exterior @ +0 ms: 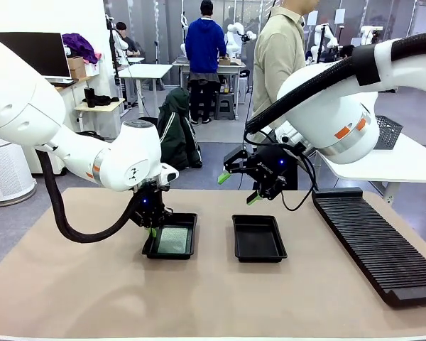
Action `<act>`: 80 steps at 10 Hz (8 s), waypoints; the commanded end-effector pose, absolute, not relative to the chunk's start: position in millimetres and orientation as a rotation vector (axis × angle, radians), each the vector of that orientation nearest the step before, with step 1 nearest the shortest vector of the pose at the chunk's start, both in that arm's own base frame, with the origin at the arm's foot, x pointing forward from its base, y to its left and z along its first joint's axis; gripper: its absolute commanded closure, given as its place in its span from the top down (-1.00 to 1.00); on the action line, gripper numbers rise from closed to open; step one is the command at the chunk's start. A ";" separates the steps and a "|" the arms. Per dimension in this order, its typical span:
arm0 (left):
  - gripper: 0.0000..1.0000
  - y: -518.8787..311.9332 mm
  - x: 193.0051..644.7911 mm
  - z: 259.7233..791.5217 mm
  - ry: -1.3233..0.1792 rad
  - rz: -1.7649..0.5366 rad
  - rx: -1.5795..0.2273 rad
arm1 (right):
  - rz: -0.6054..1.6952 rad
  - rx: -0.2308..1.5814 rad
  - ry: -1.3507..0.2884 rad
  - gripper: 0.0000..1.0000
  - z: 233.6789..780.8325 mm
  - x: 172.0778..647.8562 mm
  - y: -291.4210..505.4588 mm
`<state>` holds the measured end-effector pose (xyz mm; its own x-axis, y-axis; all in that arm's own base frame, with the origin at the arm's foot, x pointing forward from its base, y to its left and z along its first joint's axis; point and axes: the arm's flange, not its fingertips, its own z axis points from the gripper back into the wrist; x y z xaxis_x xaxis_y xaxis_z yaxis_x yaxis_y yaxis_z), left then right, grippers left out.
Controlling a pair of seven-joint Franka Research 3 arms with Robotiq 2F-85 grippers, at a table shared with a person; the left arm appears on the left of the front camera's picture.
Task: Inspect and transfer BCBs to ESD trays.
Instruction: Pick up the ESD tray and place it on the left side of the table, then pick up the Blank PCB from the PCB Rack and place it in the right ESD tray.
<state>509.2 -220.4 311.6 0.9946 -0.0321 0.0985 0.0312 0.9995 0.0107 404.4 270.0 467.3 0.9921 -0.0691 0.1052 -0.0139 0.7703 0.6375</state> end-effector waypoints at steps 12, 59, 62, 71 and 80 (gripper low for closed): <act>-0.94 -220.7 509.2 311.9 -0.094 -0.027 0.005 | -0.037 0.692 -0.123 1.00 467.7 404.7 270.1; 1.00 113.5 473.4 318.4 -0.141 0.033 -0.246 | -0.037 0.692 -0.123 1.00 467.7 404.7 270.1; 1.00 113.5 473.4 318.4 -0.141 0.033 -0.246 | -0.037 0.692 -0.123 1.00 467.7 404.7 270.1; 1.00 113.5 473.4 318.4 -0.141 0.033 -0.246 | -0.037 0.692 -0.123 1.00 467.7 404.7 270.1; 1.00 113.5 473.4 318.4 -0.141 0.033 -0.246 | -0.037 0.692 -0.123 1.00 467.7 404.7 270.1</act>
